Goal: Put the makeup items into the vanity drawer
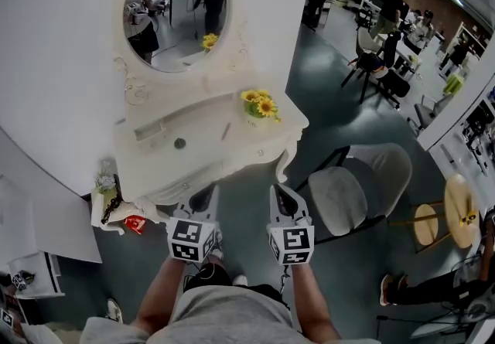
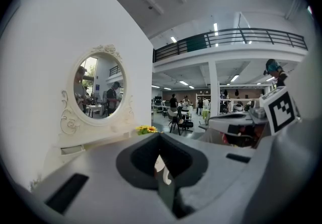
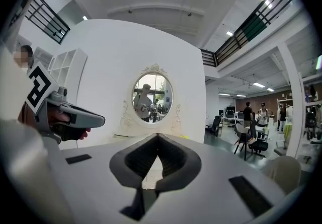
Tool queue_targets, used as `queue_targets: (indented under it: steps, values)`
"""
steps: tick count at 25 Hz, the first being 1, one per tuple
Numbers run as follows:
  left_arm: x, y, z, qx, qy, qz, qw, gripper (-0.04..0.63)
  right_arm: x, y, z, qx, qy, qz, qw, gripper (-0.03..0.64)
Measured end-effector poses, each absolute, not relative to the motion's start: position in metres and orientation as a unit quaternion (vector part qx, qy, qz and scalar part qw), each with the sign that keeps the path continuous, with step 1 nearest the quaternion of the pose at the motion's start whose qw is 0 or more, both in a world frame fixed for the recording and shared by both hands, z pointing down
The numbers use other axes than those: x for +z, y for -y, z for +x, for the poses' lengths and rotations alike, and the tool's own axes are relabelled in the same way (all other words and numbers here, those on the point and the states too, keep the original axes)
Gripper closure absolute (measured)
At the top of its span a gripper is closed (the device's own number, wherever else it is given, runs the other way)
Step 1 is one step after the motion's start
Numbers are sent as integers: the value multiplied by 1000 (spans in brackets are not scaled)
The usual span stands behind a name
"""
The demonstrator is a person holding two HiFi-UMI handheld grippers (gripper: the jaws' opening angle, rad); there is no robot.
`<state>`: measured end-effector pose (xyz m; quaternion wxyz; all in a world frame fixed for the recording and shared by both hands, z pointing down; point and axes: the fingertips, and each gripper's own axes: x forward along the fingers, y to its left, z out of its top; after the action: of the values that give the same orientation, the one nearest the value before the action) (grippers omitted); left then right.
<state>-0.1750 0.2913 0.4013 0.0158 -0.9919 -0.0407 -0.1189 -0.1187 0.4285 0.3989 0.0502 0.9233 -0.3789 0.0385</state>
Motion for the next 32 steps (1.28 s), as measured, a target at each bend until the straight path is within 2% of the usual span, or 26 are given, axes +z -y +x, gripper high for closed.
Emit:
queue_targets:
  steps: [16,32]
  values:
    - [426,-179,-54,-150,22,-988,-4,595,421,-307,4,67,407,909,56,604]
    - [507,-82,40,-229,25,-972,-44,595,512,-202,96,177,408,894,56,604]
